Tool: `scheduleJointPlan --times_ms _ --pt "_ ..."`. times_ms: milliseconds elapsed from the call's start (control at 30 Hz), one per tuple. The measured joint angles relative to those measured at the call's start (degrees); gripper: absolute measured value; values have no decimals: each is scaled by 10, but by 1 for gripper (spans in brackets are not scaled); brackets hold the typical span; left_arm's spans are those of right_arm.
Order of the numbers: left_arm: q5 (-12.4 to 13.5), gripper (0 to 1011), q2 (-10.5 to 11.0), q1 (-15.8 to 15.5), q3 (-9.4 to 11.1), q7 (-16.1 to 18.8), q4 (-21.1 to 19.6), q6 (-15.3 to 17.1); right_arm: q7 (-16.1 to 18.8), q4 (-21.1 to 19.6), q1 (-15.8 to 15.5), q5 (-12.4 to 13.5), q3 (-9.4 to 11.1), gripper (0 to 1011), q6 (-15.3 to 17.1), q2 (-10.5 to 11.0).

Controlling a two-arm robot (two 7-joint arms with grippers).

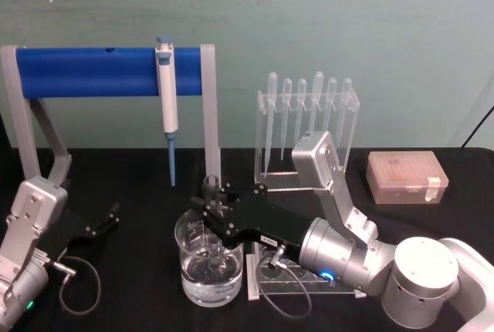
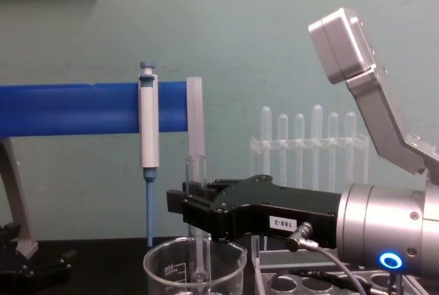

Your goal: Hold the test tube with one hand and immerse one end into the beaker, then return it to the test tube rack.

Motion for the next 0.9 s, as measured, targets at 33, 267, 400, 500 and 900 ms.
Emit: scheduleJointPlan --times_ms 33,267,400,500,900 --pt "0 1000 0 0 0 0 0 0 0 0 0 0 0 228 0 0" --pt "0 1000 0 0 0 0 0 0 0 0 0 0 0 228 0 0" --pt "0 1000 0 0 0 0 0 0 0 0 0 0 0 228 0 0" --pt "0 1000 0 0 0 0 0 0 0 0 0 0 0 228 0 0" --pt "0 1000 0 0 0 0 0 0 0 0 0 0 0 228 0 0"
